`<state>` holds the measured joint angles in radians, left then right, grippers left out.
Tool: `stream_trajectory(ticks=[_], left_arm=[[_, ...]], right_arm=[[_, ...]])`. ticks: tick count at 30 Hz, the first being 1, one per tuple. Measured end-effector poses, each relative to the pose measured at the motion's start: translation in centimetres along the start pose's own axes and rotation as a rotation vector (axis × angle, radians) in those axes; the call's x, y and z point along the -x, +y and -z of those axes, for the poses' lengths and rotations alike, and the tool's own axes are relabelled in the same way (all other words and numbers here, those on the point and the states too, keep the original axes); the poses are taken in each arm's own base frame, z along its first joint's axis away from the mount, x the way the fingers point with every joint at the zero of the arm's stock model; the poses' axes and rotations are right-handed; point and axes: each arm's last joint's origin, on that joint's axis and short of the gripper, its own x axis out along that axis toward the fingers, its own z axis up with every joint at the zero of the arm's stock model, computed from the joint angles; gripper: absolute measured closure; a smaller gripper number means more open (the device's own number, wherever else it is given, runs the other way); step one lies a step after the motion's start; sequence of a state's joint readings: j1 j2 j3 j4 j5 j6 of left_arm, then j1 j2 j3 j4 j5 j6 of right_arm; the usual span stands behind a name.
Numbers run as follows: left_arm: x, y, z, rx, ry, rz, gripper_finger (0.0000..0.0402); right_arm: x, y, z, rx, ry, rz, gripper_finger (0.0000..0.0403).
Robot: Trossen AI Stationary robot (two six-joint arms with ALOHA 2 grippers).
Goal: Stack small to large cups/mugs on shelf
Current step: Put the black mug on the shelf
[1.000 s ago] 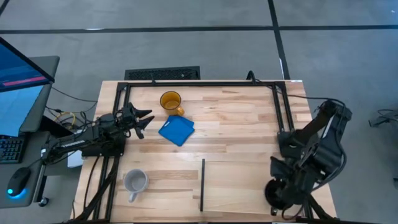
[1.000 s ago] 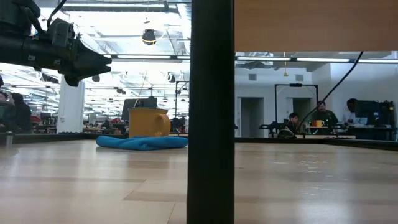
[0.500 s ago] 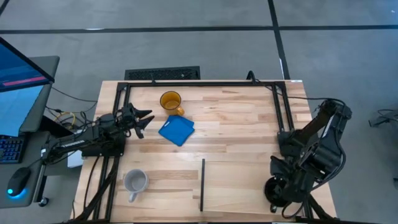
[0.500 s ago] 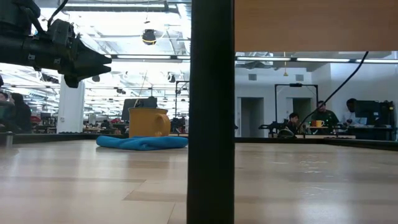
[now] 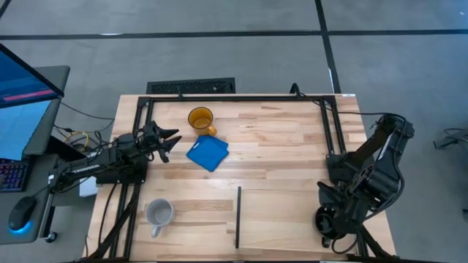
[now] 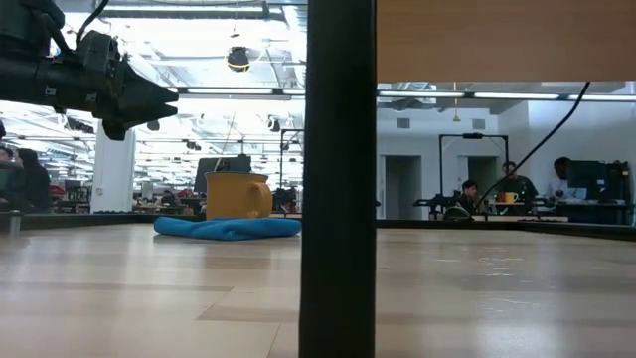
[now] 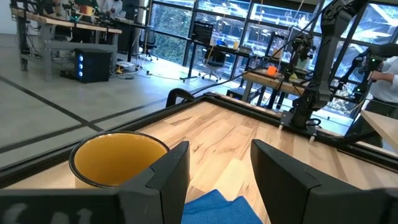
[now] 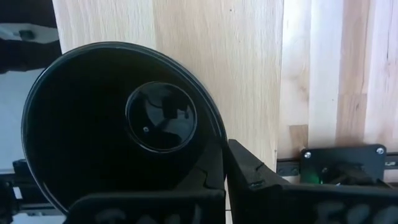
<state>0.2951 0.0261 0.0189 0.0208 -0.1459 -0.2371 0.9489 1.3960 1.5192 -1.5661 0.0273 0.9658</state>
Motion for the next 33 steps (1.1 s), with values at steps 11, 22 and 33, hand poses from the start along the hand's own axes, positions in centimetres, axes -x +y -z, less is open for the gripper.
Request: stream_trajectory(ticks=[11, 22, 33], left_arm=[[0.00, 0.00, 0.00, 0.000, 0.000, 0.000, 0.0239], [0.00, 0.00, 0.00, 0.000, 0.000, 0.000, 0.0239], [0.00, 0.00, 0.00, 0.000, 0.000, 0.000, 0.0239]], right_arm=[[-0.05, -0.02, 0.00, 0.096, 0.005, 0.006, 0.0376], [-0.09, -0.11, -0.12, 0.121, 0.009, 0.006, 0.0367], [-0.14, -0.10, -0.13, 0.114, 0.011, 0.008, 0.0346]])
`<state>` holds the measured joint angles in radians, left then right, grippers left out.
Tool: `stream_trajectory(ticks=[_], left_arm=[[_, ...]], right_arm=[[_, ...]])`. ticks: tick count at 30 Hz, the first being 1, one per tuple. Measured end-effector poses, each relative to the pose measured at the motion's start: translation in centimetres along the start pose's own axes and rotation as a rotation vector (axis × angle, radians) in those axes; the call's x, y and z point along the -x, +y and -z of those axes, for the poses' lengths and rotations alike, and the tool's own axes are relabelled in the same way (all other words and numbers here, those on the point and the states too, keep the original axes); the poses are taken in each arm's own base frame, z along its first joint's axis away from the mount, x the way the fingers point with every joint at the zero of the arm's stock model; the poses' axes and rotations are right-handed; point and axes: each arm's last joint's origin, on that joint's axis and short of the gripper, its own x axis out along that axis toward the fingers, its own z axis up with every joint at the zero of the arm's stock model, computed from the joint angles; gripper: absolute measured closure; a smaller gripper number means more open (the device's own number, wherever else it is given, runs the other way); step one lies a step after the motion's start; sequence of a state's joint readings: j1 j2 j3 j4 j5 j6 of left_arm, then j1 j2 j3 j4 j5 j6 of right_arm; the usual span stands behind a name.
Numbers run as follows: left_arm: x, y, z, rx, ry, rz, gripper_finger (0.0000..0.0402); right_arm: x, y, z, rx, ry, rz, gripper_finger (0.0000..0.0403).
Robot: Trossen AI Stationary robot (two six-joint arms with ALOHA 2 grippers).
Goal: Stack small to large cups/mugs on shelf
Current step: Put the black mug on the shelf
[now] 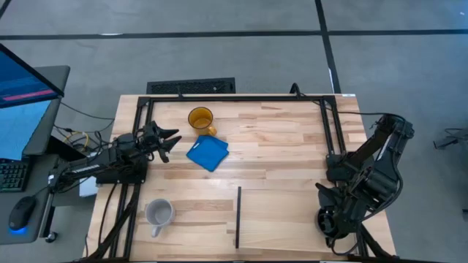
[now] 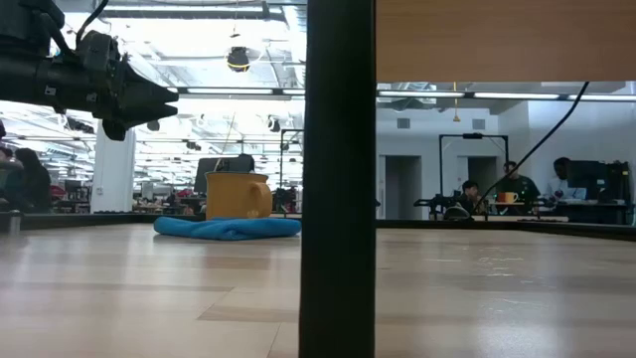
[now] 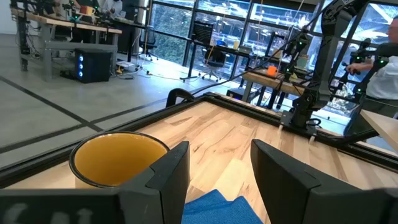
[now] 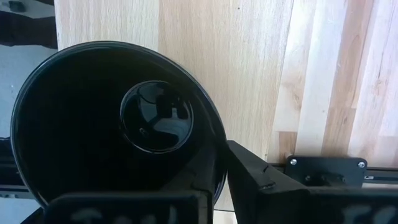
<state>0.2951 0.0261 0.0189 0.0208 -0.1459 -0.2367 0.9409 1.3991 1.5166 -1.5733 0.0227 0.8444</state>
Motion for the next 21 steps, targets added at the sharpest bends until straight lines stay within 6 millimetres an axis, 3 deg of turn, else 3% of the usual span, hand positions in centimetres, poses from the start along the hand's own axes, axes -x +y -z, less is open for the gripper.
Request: stream_trajectory(ticks=[21], left_arm=[[0.00, 0.00, 0.00, 0.009, 0.000, 0.000, 0.0239]], right_arm=[[-0.03, 0.02, -0.01, -0.004, 0.000, -0.001, 0.0296]])
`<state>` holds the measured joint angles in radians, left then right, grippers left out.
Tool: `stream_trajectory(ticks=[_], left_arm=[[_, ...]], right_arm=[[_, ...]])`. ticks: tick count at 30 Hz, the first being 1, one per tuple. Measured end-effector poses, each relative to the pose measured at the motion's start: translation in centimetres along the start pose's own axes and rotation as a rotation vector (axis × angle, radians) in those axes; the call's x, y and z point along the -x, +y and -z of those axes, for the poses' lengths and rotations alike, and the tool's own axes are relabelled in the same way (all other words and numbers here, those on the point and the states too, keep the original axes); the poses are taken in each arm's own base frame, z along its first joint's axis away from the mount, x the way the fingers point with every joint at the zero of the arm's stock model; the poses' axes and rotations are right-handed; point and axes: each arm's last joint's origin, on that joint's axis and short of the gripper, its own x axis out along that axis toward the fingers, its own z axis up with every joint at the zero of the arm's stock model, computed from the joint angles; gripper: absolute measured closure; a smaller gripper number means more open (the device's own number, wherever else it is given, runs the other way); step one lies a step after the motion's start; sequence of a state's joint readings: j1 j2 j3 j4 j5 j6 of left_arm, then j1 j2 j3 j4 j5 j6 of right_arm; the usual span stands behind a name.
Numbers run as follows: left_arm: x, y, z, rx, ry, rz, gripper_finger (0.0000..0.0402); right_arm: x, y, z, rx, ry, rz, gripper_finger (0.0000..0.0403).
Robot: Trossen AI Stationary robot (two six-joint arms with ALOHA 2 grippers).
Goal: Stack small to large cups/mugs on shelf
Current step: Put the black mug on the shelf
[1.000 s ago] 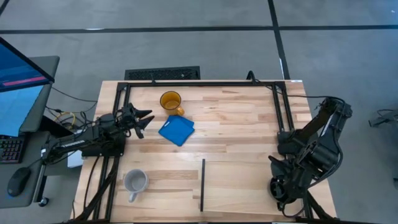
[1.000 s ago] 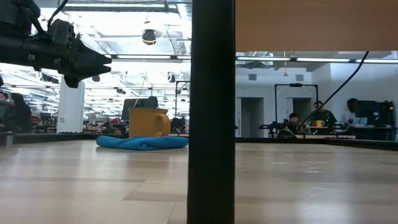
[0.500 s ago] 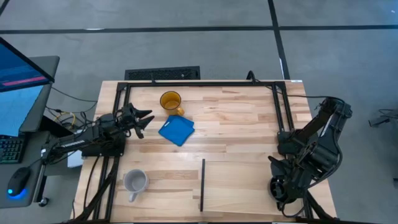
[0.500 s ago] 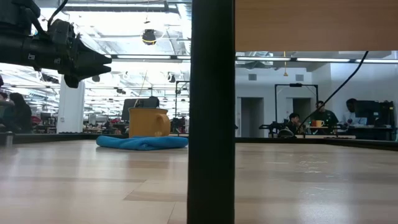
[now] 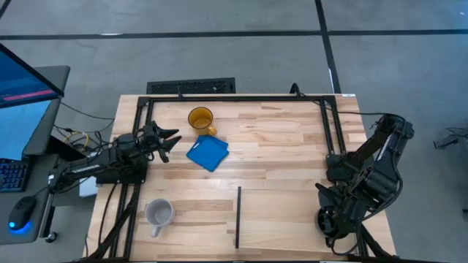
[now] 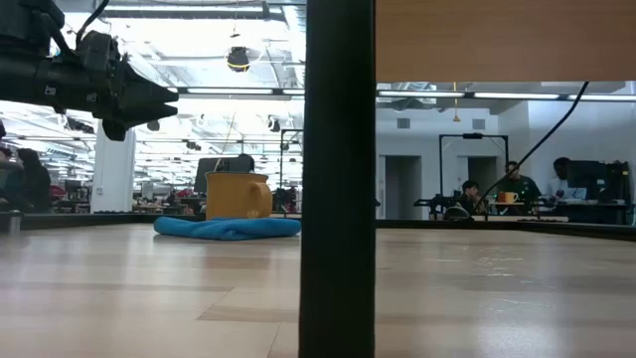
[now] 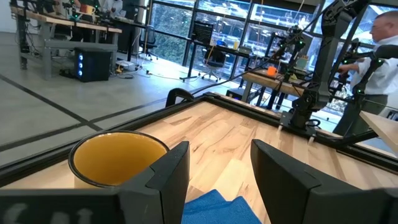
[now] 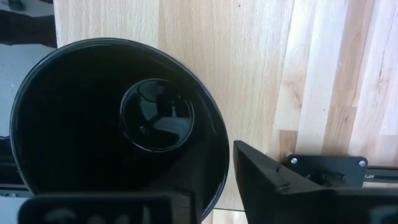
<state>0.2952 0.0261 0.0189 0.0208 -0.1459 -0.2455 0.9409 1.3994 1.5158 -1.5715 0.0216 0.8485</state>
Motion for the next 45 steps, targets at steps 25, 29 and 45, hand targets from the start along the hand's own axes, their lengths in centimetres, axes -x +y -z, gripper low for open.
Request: stream_trajectory(ticks=[25, 29, 45], left_arm=[[0.00, 0.00, 0.00, 0.002, 0.000, 0.000, 0.0239], [0.00, 0.00, 0.00, 0.002, 0.000, 0.000, 0.0239], [0.00, 0.00, 0.00, 0.002, 0.000, 0.000, 0.0239]], right_arm=[[0.04, -0.01, -0.01, 0.005, -0.002, -0.001, 0.0223], [0.05, -0.01, -0.01, 0.010, -0.002, -0.001, 0.0215], [0.06, -0.01, 0.00, 0.010, -0.002, -0.002, 0.0216]])
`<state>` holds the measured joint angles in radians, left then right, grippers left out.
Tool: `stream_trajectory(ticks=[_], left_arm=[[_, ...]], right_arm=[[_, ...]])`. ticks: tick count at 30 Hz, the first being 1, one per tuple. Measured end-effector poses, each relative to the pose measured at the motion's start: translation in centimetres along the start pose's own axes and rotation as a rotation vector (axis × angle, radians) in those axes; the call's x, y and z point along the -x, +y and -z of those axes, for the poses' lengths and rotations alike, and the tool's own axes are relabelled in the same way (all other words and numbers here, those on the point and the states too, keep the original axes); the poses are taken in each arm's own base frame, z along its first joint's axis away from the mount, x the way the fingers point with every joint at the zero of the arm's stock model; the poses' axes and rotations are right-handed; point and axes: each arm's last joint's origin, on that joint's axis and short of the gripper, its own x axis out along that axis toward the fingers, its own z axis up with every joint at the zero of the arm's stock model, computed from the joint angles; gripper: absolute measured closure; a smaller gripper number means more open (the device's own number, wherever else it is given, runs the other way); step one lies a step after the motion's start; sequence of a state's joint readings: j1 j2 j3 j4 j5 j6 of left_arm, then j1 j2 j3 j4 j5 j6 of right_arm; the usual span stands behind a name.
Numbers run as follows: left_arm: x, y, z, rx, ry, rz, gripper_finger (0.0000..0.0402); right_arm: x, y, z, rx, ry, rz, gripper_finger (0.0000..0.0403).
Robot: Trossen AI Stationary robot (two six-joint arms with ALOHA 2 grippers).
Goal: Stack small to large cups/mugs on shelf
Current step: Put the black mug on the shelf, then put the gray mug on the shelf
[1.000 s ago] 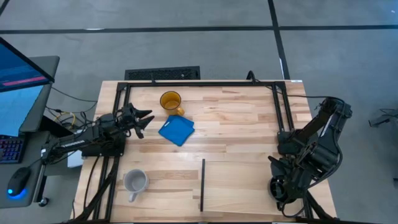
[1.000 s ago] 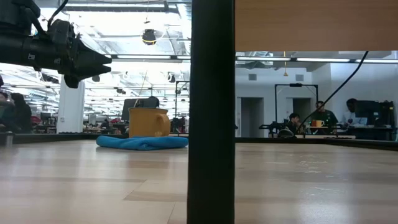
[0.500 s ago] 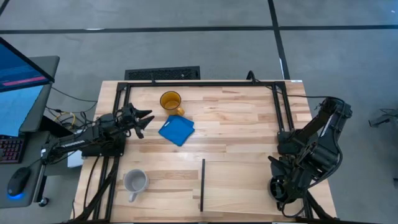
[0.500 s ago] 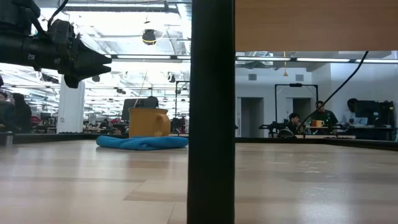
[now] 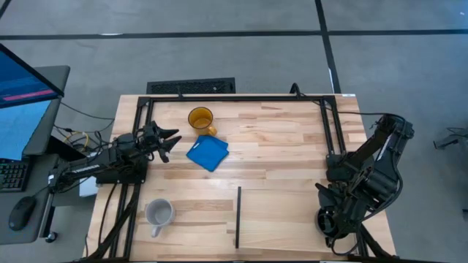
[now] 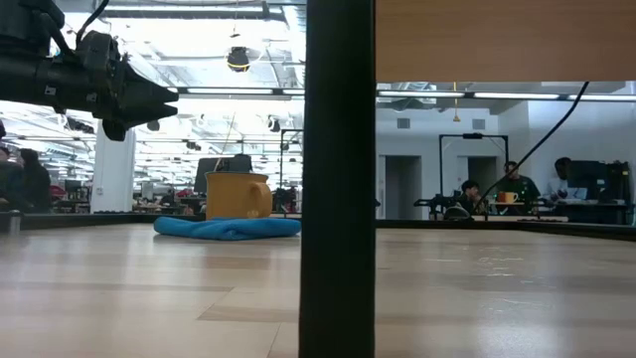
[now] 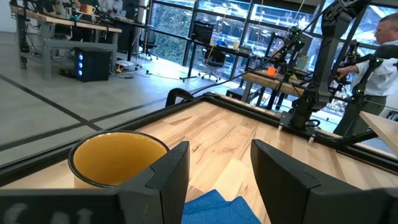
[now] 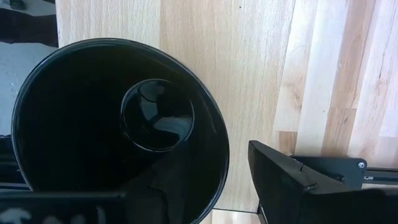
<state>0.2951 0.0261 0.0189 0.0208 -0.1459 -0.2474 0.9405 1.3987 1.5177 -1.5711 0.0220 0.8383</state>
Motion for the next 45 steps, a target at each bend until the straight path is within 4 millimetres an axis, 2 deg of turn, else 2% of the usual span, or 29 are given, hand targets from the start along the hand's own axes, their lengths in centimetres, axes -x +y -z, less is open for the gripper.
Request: stream_trajectory(ticks=[8, 25, 37, 45], left_arm=[[0.0, 0.0, 0.0, -0.020, 0.000, 0.000, 0.0239], [0.0, 0.0, 0.0, -0.036, 0.000, 0.000, 0.0239], [0.0, 0.0, 0.0, -0.017, 0.000, 0.002, 0.0239], [0.0, 0.0, 0.0, -0.016, 0.000, 0.003, 0.0239]], right_arm=[[0.2, 0.1, 0.1, 0.000, 0.031, -0.040, 0.0218], [3.9, -1.2, -1.6, 0.003, -0.110, -0.113, 0.0218], [8.0, -4.8, -3.9, 0.067, -0.358, -0.032, 0.0215], [10.8, -8.0, -4.9, 0.311, -0.486, 0.076, 0.0218]])
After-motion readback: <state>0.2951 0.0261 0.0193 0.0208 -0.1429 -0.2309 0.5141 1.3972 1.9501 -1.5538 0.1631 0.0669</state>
